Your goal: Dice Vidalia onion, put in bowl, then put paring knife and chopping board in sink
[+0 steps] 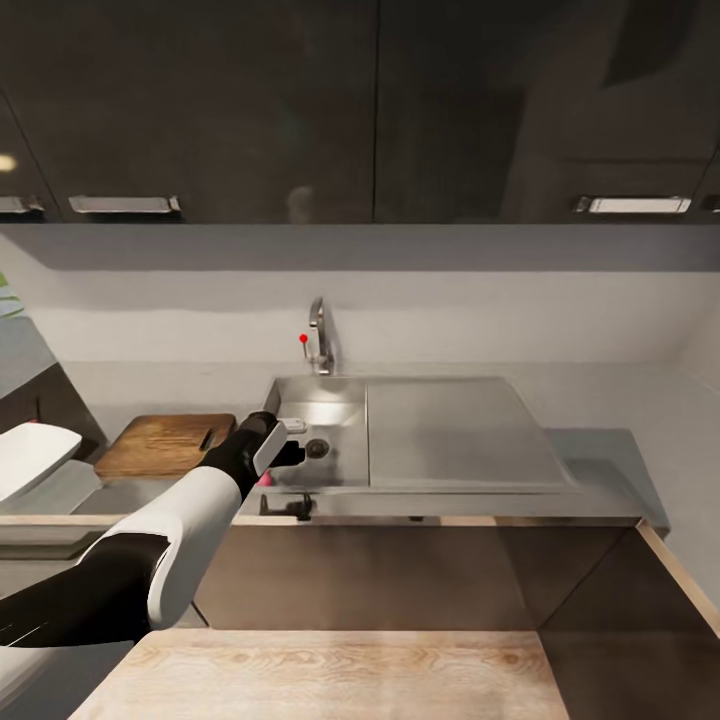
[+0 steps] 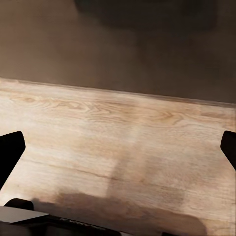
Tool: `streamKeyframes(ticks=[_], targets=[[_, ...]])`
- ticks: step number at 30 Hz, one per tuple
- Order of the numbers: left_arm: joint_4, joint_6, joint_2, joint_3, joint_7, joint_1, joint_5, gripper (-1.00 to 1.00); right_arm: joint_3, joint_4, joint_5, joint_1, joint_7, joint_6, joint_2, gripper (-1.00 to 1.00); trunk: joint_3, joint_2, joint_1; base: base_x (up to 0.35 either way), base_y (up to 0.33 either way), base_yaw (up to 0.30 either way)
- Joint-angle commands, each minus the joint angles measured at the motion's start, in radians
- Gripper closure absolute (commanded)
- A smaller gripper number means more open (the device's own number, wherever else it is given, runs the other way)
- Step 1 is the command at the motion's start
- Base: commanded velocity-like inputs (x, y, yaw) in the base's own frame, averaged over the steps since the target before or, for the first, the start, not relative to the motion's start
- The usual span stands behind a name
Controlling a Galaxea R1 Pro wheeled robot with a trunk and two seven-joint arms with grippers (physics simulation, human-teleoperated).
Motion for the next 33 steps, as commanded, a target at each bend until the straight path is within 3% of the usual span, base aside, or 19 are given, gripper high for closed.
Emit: streamKeyframes(ticks=[1, 33], targets=[[0.000, 0.003, 0.000, -0.001, 0.008, -0.001, 0.010, -1.00, -0.002, -0.001, 0.010, 0.000, 0.002, -0.002, 0.001, -1.00, -0.003, -0.002, 0.001, 0.078, 0.000, 0.000], [0.008, 0.003, 0.003, -0.001, 0.008, -0.001, 0.010, -1.00, -0.002, -0.001, 0.010, 0.000, 0.000, -0.002, 0.001, -1.00, -0.056, -0.002, 0.001, 0.032, 0.013, 0.000]])
